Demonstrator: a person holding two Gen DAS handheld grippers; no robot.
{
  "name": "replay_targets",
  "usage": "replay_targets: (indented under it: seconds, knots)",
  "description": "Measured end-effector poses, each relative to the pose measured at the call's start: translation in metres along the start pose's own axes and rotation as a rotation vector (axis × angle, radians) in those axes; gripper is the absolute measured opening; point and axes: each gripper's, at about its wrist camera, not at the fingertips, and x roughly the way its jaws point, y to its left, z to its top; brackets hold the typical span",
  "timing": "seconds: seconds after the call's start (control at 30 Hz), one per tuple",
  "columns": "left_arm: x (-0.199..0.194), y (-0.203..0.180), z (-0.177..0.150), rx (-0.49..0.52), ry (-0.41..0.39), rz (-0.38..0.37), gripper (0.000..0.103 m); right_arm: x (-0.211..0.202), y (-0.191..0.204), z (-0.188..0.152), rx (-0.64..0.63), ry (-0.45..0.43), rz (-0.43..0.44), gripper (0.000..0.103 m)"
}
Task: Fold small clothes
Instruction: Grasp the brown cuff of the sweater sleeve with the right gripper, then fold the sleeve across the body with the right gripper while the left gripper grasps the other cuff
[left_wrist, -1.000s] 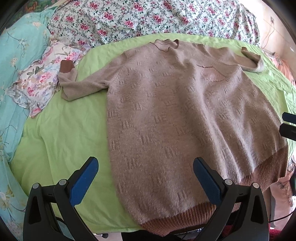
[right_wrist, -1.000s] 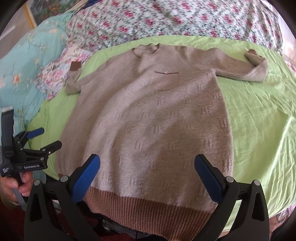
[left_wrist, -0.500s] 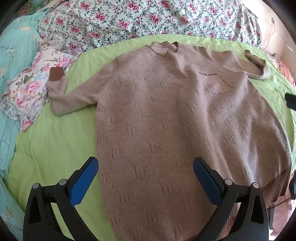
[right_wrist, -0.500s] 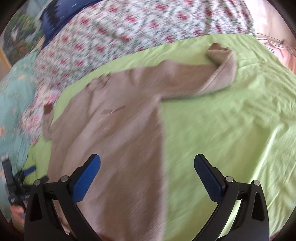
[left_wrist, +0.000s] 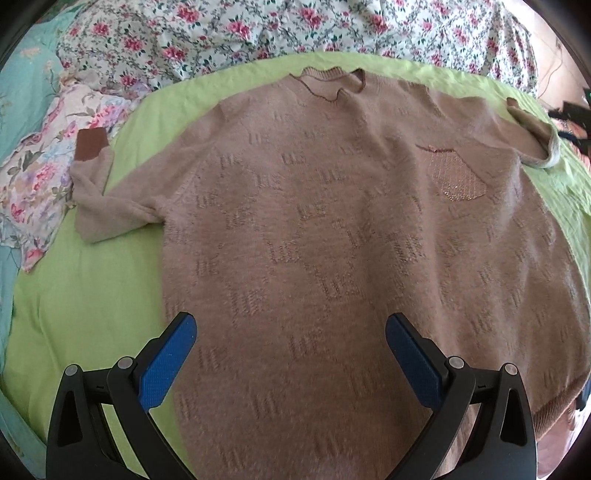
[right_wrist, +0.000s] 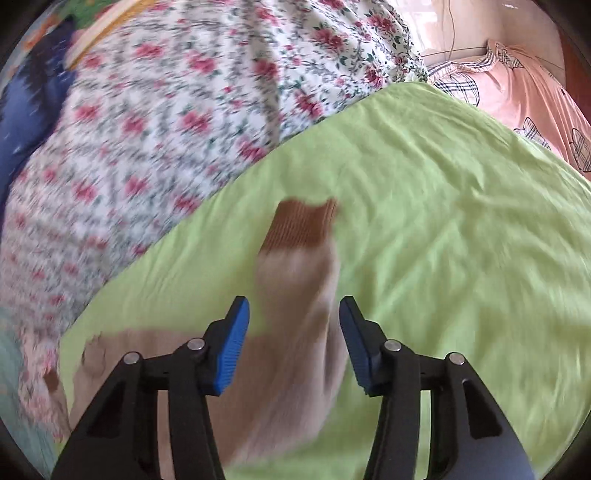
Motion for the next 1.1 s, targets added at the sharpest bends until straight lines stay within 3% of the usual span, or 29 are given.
replay_targets:
  seconds: [0.1, 0.13, 0.17, 0.2, 0.23, 0.5, 0.87, 1.1]
  knots:
    - [0.009, -0.003, 0.007, -0.007, 0.001, 0.000, 0.102, 0.034, -0.004, 0.025, 0.020, 0.036, -0.004, 0.051]
    - [0.012, -0.004, 0.009, -0.010, 0.006, 0.001, 0.102, 0.048, -0.005, 0.030, 0.016, 0.065, -0.019, 0.046]
    - [0.015, -0.004, 0.010, -0.013, 0.014, 0.000, 0.102, 0.055, -0.005, 0.032, 0.016, 0.083, -0.026, 0.039]
    - [0.017, -0.005, 0.012, -0.018, 0.016, -0.004, 0.102, 0.059, -0.003, 0.032, 0.012, 0.097, -0.028, 0.013]
    - [0.019, -0.005, 0.013, -0.020, 0.023, -0.006, 0.102, 0.061, 0.003, 0.030, -0.012, 0.105, -0.019, 0.007]
    - [0.022, -0.010, 0.017, -0.018, 0.014, -0.034, 0.102, 0.022, 0.092, -0.015, -0.195, 0.092, 0.168, 0.007]
    - [0.014, 0.032, 0.006, -0.181, 0.013, -0.158, 0.102, -0.002, 0.288, -0.155, -0.318, 0.210, 0.606, 0.007]
    - [0.007, 0.067, 0.003, -0.280, -0.023, -0.250, 0.102, 0.013, 0.364, -0.240, -0.426, 0.346, 0.692, 0.007]
